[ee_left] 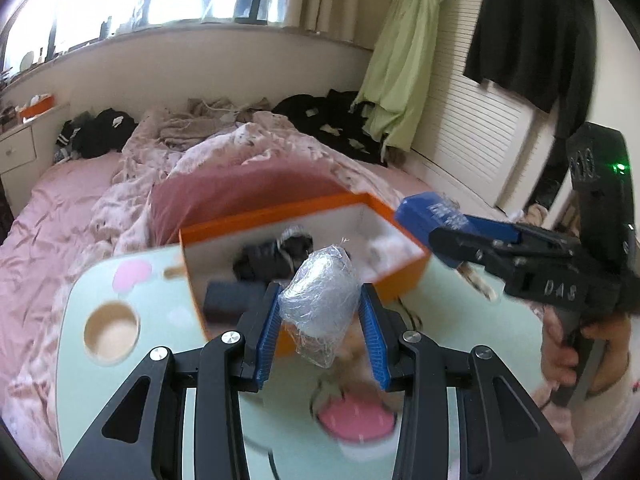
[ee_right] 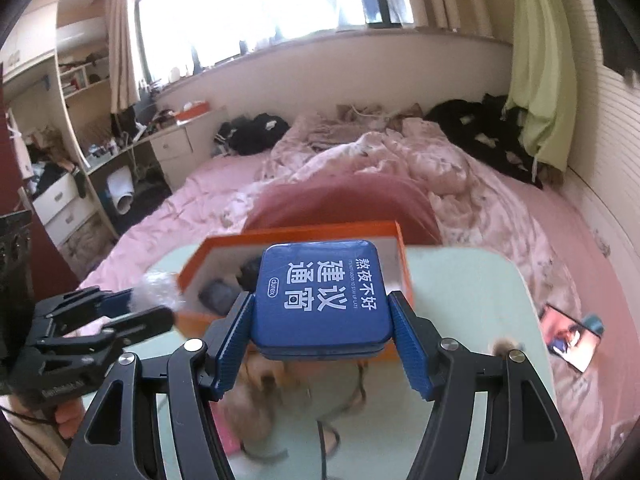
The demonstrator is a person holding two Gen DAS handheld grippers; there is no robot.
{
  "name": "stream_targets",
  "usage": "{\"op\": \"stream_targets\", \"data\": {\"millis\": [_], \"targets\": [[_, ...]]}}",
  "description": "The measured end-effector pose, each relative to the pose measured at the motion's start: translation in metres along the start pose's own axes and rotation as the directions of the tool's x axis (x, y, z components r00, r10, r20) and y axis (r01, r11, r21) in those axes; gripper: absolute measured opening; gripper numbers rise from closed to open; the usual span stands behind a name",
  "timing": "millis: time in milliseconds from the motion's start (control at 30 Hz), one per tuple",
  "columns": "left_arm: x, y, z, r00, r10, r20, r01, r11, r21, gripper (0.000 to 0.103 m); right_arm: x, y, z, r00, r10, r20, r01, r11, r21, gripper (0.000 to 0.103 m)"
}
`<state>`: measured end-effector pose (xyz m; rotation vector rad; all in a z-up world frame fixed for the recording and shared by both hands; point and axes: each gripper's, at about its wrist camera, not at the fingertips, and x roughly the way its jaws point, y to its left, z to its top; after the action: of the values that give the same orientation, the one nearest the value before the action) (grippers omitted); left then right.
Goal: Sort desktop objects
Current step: 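Carry the plastic bag into the orange box and release while the right gripper drops the blue tin in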
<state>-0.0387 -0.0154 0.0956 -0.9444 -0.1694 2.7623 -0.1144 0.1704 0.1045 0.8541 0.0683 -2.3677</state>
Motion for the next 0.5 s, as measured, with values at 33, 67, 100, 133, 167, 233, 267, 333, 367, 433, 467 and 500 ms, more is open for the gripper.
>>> {"op": "stream_targets", "data": {"millis": [33,67,100,133,167,233,267,333,367,433,467,500], "targets": [[0.009,0.002,0.007,1.0,0.006,-0.001,-0.006,1.0,-0.004,0.04,0.007,0.001,0.004,1.0,0.01,-0.006,-0.01,1.0,0.002,0.066],[0.021,0.005,0.013,1.0,0.014,-0.014,-0.014,1.0,-0.013,0.04,0.017,0.001,0.008,1.0,0.018,-0.016,-0.017,1.0,0.005,0.067],[0.029,0.007,0.015,0.999,0.023,-0.026,-0.023,0.999,-0.023,0.04,0.029,0.001,0.011,0.999,0.014,-0.032,-0.013,1.0,0.005,0.067],[0.037,0.009,0.018,0.999,0.029,-0.04,-0.03,0.999,-0.03,0.042,0.041,0.001,0.012,0.999,0.003,-0.048,-0.003,1.0,0.004,0.067],[0.045,0.01,0.019,0.998,0.033,-0.055,-0.034,0.999,-0.031,0.045,0.053,0.001,0.013,0.998,-0.012,-0.066,0.012,1.0,0.007,0.068],[0.055,0.01,0.016,0.994,0.06,-0.09,-0.063,0.998,-0.027,0.057,0.064,-0.004,0.009,0.994,-0.035,-0.106,0.038,0.999,0.024,0.074],[0.054,0.01,0.012,0.994,0.064,-0.083,-0.067,0.997,-0.029,0.059,0.065,-0.005,0.008,0.993,-0.033,-0.111,0.038,0.998,0.041,0.076],[0.046,0.008,0.005,0.997,0.049,-0.059,-0.051,0.998,-0.035,0.069,0.056,-0.007,0.0,0.996,-0.015,-0.083,0.02,0.998,0.056,0.082],[0.042,0.008,0.002,0.998,0.045,-0.051,-0.047,0.998,-0.037,0.07,0.048,-0.006,-0.003,0.998,-0.024,-0.063,0.027,0.998,0.052,0.085],[0.032,0.009,-0.004,0.999,0.035,-0.041,-0.037,0.998,-0.042,0.072,0.036,-0.005,-0.008,0.998,-0.048,-0.04,0.049,0.998,0.026,0.086],[0.026,0.01,-0.008,0.999,0.032,-0.044,-0.034,0.998,-0.046,0.072,0.03,-0.004,-0.011,0.998,-0.057,-0.036,0.058,0.998,0.013,0.086],[0.024,0.01,-0.009,0.998,0.029,-0.047,-0.032,0.998,-0.046,0.072,0.026,-0.004,-0.014,0.998,-0.06,-0.035,0.06,0.998,0.007,0.086]]}}
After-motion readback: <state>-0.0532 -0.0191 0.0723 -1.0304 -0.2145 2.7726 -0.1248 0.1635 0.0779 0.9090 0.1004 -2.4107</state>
